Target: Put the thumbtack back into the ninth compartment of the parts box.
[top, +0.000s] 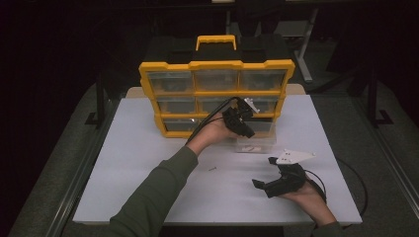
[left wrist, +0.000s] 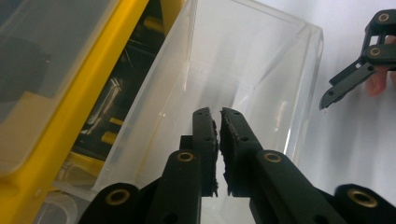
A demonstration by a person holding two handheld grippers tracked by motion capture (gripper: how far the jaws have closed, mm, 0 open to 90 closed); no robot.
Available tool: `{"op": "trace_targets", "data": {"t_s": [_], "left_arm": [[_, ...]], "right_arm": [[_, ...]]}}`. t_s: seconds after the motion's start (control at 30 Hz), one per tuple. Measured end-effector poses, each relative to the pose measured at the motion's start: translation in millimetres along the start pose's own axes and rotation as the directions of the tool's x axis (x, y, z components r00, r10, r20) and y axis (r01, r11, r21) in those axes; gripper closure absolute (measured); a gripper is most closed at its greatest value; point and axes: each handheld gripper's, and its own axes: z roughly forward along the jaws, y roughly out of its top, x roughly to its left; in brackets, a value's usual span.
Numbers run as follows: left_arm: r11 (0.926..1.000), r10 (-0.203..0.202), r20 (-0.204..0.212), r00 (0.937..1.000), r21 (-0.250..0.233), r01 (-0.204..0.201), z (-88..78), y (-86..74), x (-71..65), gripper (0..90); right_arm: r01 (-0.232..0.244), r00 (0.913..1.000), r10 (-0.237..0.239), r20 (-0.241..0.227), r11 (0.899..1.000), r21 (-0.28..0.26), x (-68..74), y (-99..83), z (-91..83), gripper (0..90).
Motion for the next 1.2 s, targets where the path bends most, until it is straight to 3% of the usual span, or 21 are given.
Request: {"op": "trace_targets", "data": {"t_s": [0.23,0.67,0.83,1.2], "left_arm": [[0.9998,0.001,0.0,1.0,-0.022,-0.001,-11.4,-0.2,0.5,80.6],[0.9972,-0.009,0.004,1.0,-0.075,0.009,-52.1,-9.7,-0.6,73.6],[0.9957,-0.02,0.006,0.9998,-0.09,0.021,-63.3,-23.7,-0.5,70.8],[0.9931,-0.045,0.0,0.999,-0.109,0.045,-70.1,-53.2,-1.6,59.4]], "right_arm": [[-0.001,1.0,0.001,0.0,1.0,0.0,-0.1,0.0,0.1,0.0],[0.001,1.0,-0.001,0.001,1.0,0.002,0.1,0.0,0.4,0.0],[0.001,1.0,-0.001,0.001,1.0,0.002,0.3,0.0,0.5,0.0],[0.001,1.0,-0.001,0.002,1.0,0.006,0.6,0.0,1.3,0.0]]}}
